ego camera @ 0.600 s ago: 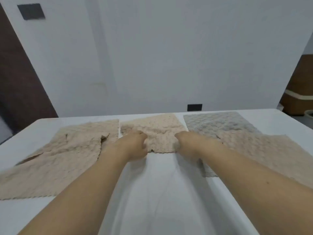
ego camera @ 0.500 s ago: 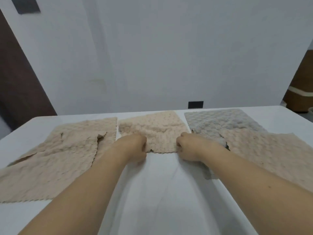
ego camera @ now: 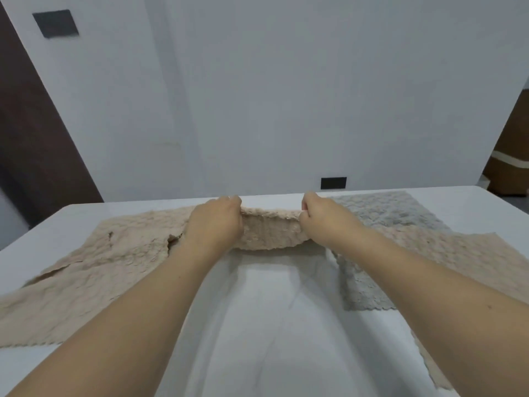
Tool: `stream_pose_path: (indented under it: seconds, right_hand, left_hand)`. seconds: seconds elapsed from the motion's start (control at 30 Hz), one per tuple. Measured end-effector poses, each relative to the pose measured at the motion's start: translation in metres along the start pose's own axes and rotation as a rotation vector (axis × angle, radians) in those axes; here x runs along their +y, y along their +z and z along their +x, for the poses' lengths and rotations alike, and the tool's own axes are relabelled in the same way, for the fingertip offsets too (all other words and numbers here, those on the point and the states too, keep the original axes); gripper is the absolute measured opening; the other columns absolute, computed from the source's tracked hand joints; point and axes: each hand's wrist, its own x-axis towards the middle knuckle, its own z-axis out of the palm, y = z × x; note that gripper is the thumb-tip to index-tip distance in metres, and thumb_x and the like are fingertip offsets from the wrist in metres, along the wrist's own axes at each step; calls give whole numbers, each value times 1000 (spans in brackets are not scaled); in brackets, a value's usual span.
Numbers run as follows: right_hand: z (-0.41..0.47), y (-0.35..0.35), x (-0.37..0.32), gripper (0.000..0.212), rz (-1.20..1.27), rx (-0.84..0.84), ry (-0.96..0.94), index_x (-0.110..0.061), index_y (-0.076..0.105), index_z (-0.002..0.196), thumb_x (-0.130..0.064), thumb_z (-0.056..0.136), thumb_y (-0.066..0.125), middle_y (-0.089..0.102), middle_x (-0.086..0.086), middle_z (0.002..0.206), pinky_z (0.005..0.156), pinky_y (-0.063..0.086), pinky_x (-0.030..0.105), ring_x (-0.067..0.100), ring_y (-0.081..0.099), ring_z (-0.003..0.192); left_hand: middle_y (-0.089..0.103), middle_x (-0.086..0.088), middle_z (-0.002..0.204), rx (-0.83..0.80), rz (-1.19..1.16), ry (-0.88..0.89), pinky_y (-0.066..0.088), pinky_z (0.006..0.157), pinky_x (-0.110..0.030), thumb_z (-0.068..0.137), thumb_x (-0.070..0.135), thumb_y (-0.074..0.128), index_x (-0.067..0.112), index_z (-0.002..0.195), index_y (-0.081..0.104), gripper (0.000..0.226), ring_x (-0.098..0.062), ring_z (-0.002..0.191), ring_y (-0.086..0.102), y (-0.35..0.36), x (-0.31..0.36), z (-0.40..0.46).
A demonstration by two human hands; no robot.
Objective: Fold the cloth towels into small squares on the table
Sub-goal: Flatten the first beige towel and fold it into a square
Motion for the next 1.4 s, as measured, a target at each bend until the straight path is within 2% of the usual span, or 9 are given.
stream_pose_path:
  seconds: [0.33,0.5,0.67,0.83,0.93,1.07,1.2,1.3,1.4]
  right_hand:
    - [-96,-148,-57,7,503,-288,61,-12,53,81,-16,84,58,50,9,78,62,37,34,22,46,70]
    - [-157,-213,-68,12,879,-522,-10,-10,66,88,-21,86,61,67,0,72,69,51,30,13,63,63]
    - [-182,-228,-62,26,1024,-539,-22,-8,70,97,-25,79,62,67,2,79,71,54,30,15,66,69]
    - [-175,-193,-48,21,794,-561,119,-6,62,95,-26,86,63,60,8,81,74,49,34,22,57,74]
    - [-161,-153,-39,15,559,-531,201,-7,61,92,-22,94,60,58,10,81,65,50,32,23,55,71]
    - [-135,-81,-27,15,330,-474,245,-5,57,85,-16,96,57,56,9,72,53,53,28,21,56,57]
    - [-109,-8,-10,20,52,-447,206,-1,63,99,-9,94,47,70,18,92,61,56,34,30,65,72]
    - [-95,26,-4,20,-89,-388,137,-6,65,91,-5,90,45,67,13,93,60,45,31,27,59,78]
    - [-85,42,2,22,-202,-288,127,-10,62,96,-4,87,42,63,10,99,68,50,35,29,60,86]
  left_hand:
    - [46,-1,60,107,-16,-31,30,55,-31,90,29,43,15,63,41,30,-24,59,46,-168,12,-47]
    - [47,0,51,-18,-449,-8,32,54,-30,89,27,53,15,54,49,37,-18,49,43,-243,2,-92]
    - [37,1,54,-97,-663,-85,26,58,-30,64,36,54,18,47,44,27,-18,52,33,-285,3,-122]
    - [38,6,49,-215,-629,-82,28,55,-28,65,33,59,18,51,52,22,-15,49,34,-262,3,-126]
    - [44,0,54,-290,-569,-93,31,55,-29,83,22,60,16,57,54,27,-19,53,39,-218,3,-123]
    - [63,-6,70,-364,-335,-83,47,65,-34,88,30,47,13,65,55,30,-23,66,57,-128,-4,-123]
    - [56,-2,69,-377,-130,-25,33,54,-29,96,29,37,15,70,45,31,-20,62,48,-39,-12,-133]
    - [56,-2,71,-398,-161,-10,28,53,-33,100,31,36,13,77,49,32,-21,67,50,5,-20,-133]
    - [53,-2,71,-312,-113,9,28,56,-34,100,35,38,13,80,49,32,-23,68,49,24,-23,-129]
